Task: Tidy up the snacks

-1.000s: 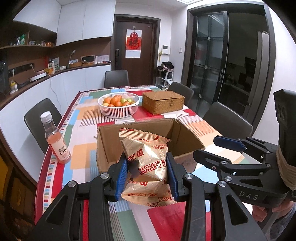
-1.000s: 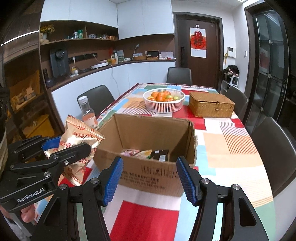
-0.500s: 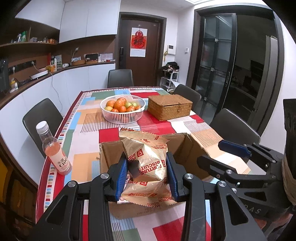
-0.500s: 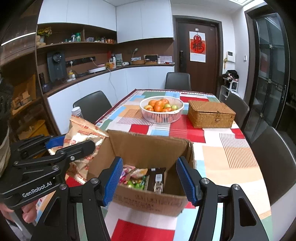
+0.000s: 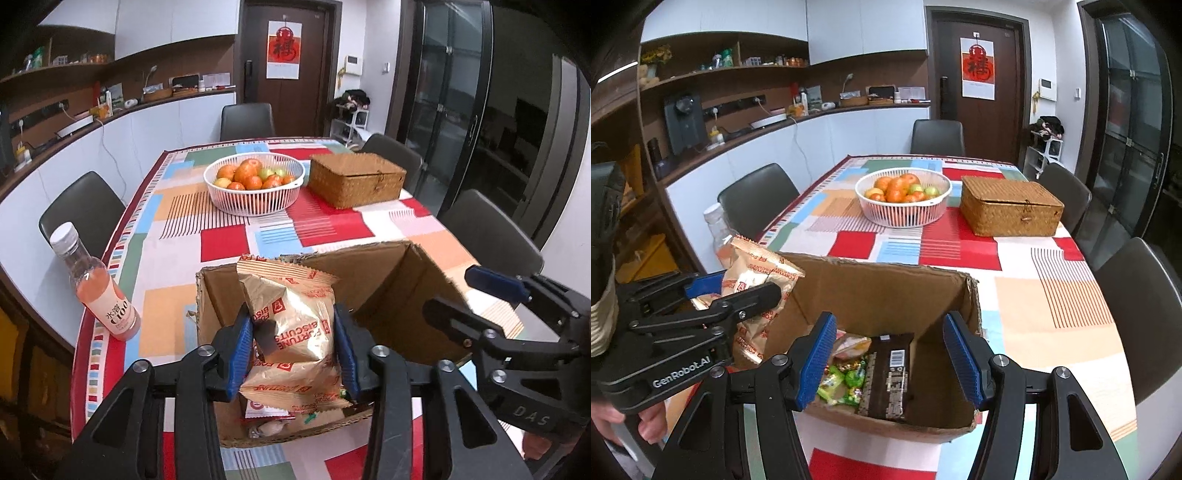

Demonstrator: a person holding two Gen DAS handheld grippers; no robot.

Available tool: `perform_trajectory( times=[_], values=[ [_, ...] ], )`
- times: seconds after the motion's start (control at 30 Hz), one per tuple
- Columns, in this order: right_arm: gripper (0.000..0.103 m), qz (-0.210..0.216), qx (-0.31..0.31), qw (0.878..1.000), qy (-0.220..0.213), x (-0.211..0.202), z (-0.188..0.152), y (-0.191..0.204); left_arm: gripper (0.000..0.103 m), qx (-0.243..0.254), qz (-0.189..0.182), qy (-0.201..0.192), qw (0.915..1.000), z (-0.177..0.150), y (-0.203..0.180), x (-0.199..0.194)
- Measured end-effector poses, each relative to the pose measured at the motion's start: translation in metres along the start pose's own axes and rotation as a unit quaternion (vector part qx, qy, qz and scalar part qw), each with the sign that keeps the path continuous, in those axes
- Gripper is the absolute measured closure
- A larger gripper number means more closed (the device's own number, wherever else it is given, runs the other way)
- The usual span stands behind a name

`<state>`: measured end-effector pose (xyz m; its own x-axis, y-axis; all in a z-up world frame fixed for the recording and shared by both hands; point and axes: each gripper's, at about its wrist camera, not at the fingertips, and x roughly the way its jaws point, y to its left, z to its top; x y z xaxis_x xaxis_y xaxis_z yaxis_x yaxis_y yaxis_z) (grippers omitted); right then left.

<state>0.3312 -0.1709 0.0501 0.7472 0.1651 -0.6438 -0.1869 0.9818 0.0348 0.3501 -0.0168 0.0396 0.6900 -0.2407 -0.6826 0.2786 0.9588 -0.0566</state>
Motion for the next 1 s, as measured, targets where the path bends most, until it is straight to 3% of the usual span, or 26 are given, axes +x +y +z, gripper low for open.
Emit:
perform_trajectory(
  times=[0.43, 0.53, 1.0],
  values=[
    [0.042, 0.003, 0.008, 1.0, -0.002, -0.023, -0.022, -0.003, 0.05, 0.018, 0.033, -0.06, 0.9975, -0.029, -0.016, -0.059],
    [0.035, 0.009, 0.012, 1.0, -0.009, -0.036, -0.034, -0.002, 0.047, 0.019, 0.038, -0.075, 0.9963, -0.041, -0.023, -0.078],
    [0.023, -0.026, 0.021, 0.996, -0.078, -0.131, -0.091, 0.005, 0.013, 0.004, 0.075, -0.136, 0.9879, -0.102, -0.045, -0.155]
  ],
)
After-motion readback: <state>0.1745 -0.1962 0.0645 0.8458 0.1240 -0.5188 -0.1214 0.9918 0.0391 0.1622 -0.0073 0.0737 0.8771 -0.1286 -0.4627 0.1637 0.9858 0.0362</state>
